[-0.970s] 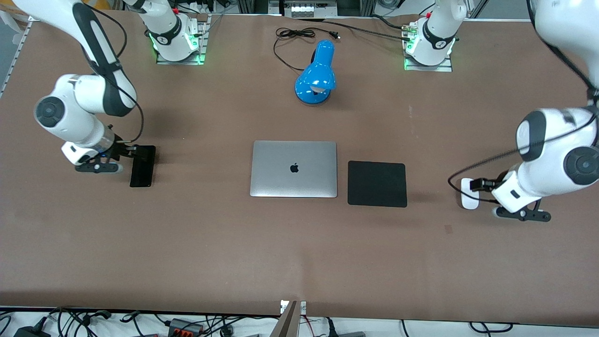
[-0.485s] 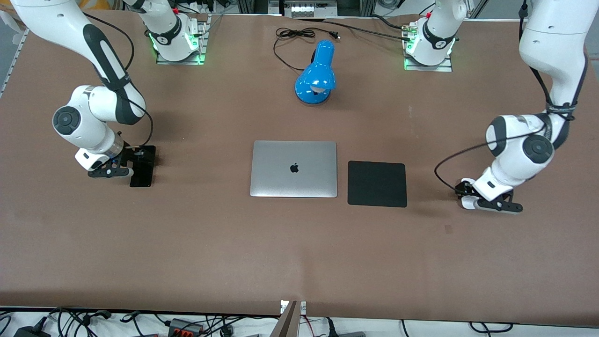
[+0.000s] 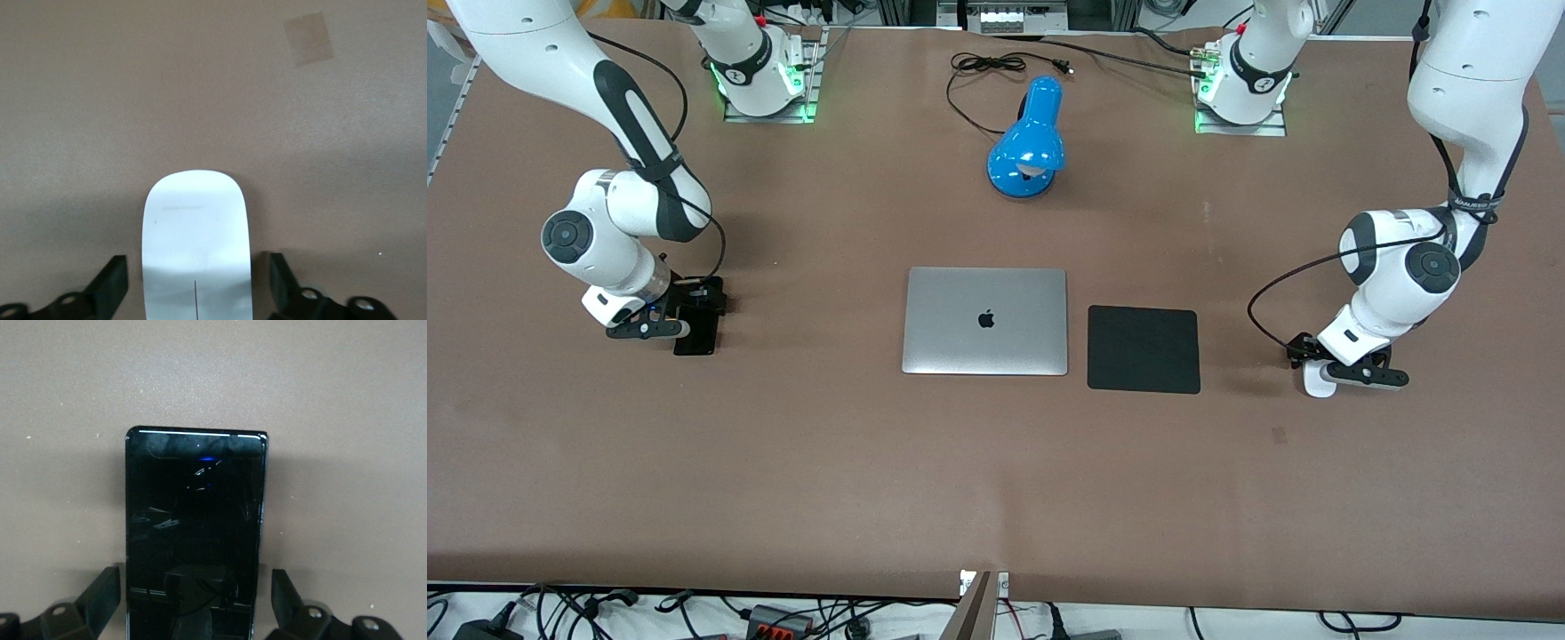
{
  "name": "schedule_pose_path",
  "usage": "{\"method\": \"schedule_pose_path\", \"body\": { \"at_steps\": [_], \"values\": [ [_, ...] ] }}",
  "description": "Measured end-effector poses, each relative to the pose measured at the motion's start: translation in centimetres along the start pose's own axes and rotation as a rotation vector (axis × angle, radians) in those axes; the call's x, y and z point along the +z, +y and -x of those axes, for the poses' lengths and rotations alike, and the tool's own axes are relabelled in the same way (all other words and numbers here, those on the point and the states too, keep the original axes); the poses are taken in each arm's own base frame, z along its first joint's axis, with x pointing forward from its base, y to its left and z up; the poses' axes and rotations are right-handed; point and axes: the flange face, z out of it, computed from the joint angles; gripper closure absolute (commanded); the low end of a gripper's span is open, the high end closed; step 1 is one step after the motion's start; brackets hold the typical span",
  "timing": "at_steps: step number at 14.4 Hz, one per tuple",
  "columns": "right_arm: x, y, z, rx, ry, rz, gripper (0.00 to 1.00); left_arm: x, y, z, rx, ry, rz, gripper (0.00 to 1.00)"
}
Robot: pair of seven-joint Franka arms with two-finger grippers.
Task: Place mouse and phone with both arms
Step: 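Close the right gripper on the phone while the left gripper grips the mouse, then carry the phone beside the laptop while the left gripper carries the mouse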
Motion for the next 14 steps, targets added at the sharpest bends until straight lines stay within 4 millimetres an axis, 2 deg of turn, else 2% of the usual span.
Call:
{"method": "schedule_pose_path", "body": {
  "at_steps": [1, 3, 4, 6, 8, 10, 12, 14],
  "values": [
    [0.0, 0.0, 0.0, -0.001, 0.0, 0.0, 0.46, 0.0, 0.0, 0.0, 0.0, 0.0, 0.0, 0.55],
    [0.0, 0.0, 0.0, -0.012, 0.0, 0.0, 0.67, -0.2, 0.1, -0.4, 0.002, 0.011, -0.001, 0.61],
    [-0.1, 0.0, 0.0, -0.015, 0.002, 0.0, 0.79, -0.5, 0.1, -0.6, 0.003, 0.014, -0.001, 0.61],
    [-0.1, 0.0, 0.0, -0.022, 0.001, 0.0, 0.92, -1.8, 0.1, -1.7, 0.008, -0.007, 0.002, 0.61],
    [-0.1, 0.0, 0.0, -0.023, 0.002, 0.0, 0.96, -4.7, 0.0, -3.8, 0.014, -0.072, 0.006, 0.61],
    [-0.4, 0.0, -0.3, -0.026, 0.011, 0.002, 0.98, -9.1, 0.7, -6.5, 0.031, -0.128, 0.016, 0.61],
    [-2.0, -0.3, -1.3, -0.035, 0.049, 0.006, 0.98, -13.5, 2.8, -8.8, 0.049, -0.17, 0.031, 0.61],
    [-4.3, -1.6, -2.4, -0.046, 0.083, 0.005, 0.98, -16.3, 6.1, -10.0, 0.022, -0.189, 0.046, 0.61]
  ]
}}
